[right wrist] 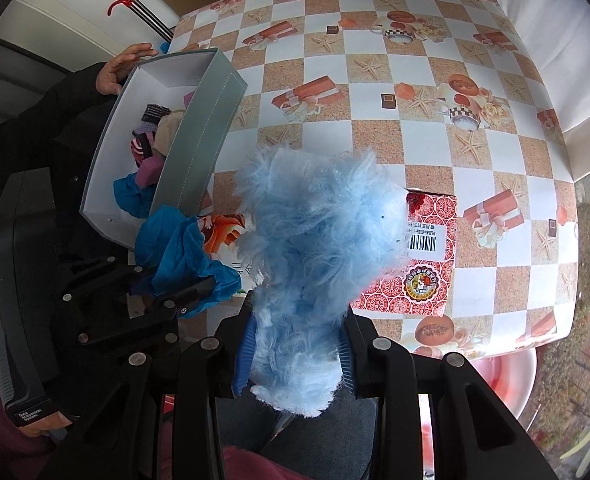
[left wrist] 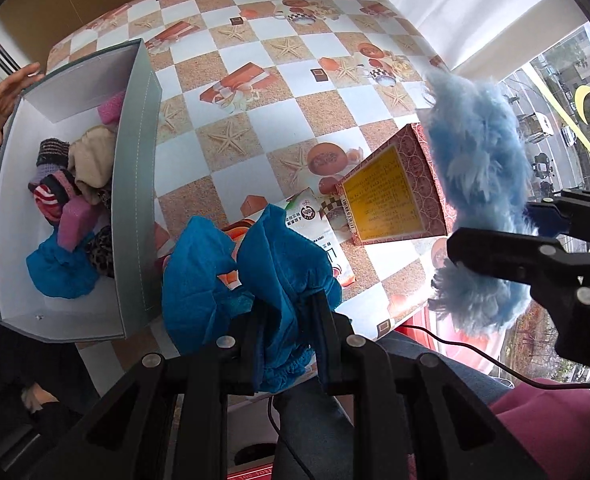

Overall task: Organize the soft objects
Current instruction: 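Lift blue cloth with left tool while right tool carries fluffy toy toward box, then lower blue cloth into box with left tool while right tool holds fluffy toy above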

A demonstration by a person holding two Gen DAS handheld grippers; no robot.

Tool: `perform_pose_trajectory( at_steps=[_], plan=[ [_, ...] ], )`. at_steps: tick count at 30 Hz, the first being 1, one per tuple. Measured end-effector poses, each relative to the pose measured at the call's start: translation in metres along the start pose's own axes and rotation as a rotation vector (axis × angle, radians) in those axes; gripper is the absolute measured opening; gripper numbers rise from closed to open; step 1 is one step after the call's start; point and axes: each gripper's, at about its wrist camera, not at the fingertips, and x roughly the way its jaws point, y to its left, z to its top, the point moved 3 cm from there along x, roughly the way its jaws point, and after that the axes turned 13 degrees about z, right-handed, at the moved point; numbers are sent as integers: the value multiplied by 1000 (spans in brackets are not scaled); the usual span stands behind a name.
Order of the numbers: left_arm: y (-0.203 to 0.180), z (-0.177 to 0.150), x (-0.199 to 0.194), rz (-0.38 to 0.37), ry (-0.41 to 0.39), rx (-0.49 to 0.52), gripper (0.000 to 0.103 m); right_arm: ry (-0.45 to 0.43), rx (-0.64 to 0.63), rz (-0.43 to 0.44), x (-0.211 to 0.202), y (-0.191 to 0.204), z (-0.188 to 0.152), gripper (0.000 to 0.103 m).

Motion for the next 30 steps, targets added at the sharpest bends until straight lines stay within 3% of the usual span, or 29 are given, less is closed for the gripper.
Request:
perform_pose_trajectory(
  at_steps=[30],
  plan=[
    [36, -12, -4, 9, -8, -90, 22, 62, -77, -1, 28, 41, 9, 36]
  ],
)
